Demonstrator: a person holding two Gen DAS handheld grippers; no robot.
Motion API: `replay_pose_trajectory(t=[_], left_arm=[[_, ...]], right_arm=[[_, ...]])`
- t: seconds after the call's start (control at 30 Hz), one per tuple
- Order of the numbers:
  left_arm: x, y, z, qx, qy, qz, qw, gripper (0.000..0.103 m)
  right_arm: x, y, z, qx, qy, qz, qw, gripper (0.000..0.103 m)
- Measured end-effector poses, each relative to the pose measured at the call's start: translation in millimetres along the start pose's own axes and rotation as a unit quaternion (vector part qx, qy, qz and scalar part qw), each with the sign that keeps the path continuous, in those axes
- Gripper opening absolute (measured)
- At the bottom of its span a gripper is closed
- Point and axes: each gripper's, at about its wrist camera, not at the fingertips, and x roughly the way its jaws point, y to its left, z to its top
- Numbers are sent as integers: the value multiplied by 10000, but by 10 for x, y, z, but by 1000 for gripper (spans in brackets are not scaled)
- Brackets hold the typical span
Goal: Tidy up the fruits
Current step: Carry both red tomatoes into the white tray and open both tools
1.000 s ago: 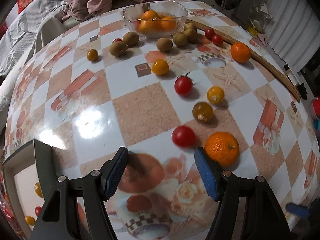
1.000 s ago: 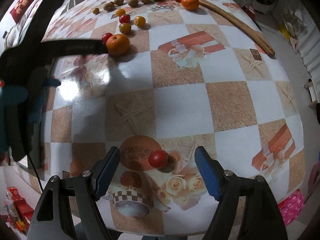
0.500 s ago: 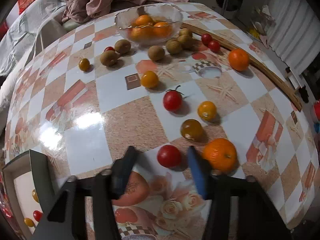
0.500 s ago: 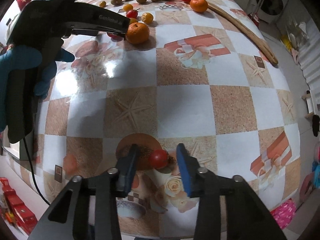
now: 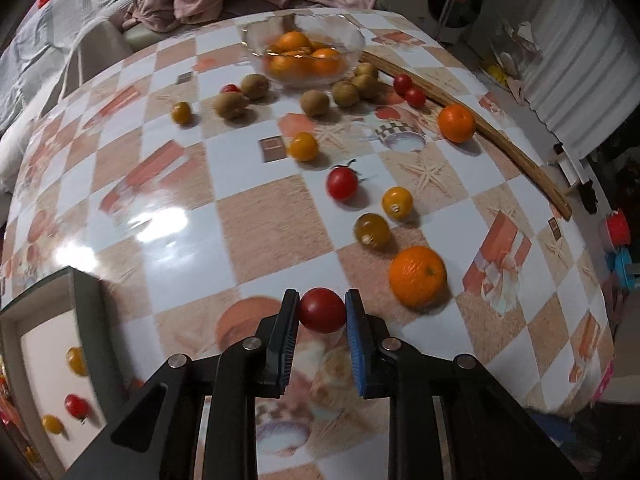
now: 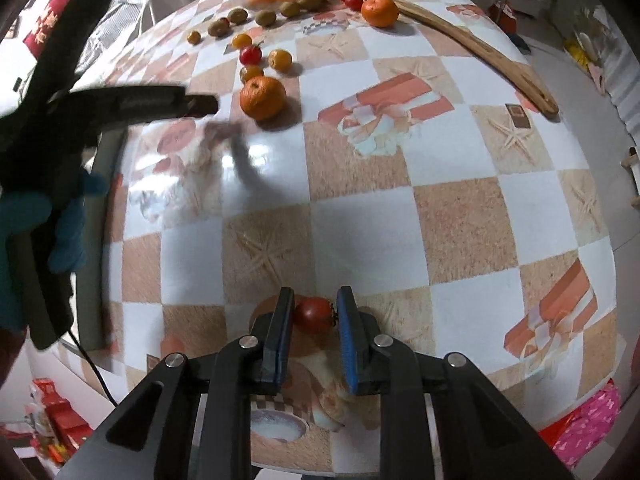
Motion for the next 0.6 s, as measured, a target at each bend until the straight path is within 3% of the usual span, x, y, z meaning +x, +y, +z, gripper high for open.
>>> replay_pose_trajectory(t=[0.27, 0.6], left_arm=[[-276, 240, -208, -305, -84, 71, 9995, 25], [-588, 639, -488, -817, -199, 239, 9962, 25]], right_arm=[[-12, 111, 142, -85, -22, 68, 9999, 24], [82, 522, 333, -468, 8, 165, 9988, 24]])
